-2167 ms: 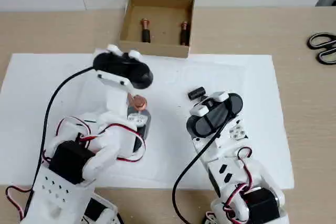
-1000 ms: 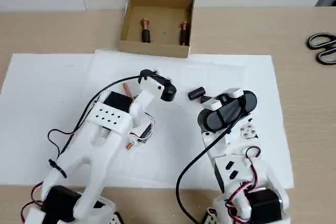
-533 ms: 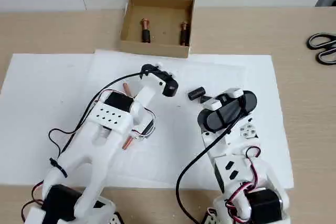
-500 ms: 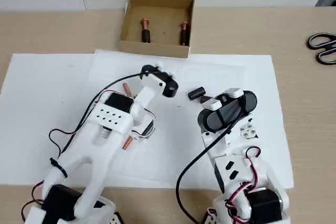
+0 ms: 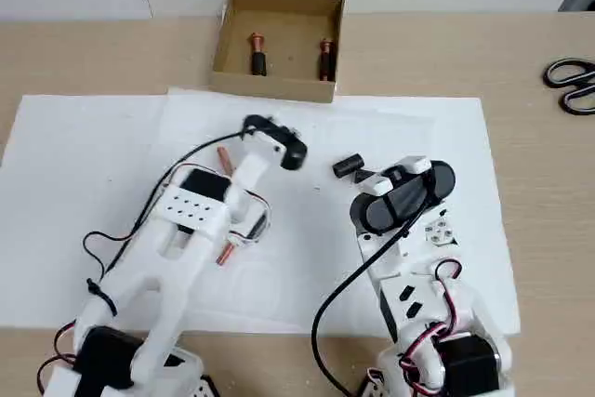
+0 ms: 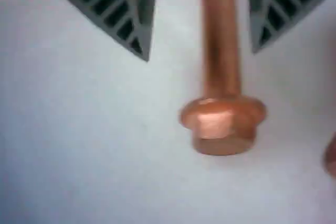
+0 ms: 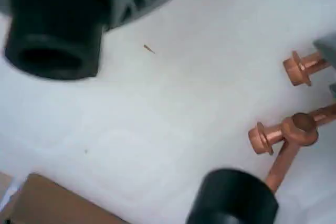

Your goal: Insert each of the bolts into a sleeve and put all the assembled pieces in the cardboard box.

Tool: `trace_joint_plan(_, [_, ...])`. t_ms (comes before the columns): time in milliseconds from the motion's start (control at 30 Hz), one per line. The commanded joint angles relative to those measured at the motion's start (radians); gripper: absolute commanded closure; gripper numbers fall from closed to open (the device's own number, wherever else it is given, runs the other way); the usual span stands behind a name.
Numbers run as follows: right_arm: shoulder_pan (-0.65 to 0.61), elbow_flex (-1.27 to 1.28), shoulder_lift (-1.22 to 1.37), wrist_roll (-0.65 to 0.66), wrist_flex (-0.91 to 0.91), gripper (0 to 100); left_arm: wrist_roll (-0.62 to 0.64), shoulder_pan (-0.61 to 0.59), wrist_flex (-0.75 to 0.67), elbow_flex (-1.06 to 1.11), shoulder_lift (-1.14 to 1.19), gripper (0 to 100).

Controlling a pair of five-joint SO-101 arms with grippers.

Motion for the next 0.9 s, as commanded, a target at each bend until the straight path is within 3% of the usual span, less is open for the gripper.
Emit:
trace_joint_plan(0, [0.008,-0.058,0.001,0.002,-0.019,99.5,-0.006,-0.028,-0.021,-0.004,-0.005,88])
trace_joint_plan(333, [0.008,-0.060,0.001,-0.006,-0.022,99.5,-0.008,-0.026,-0.021,-0.008,0.008,88])
trace_joint_plan(867, [0.008,-0.060,0.001,-0.044,-0.022,99.5,0.026,-0.025,-0.020,-0.157,0.244,88])
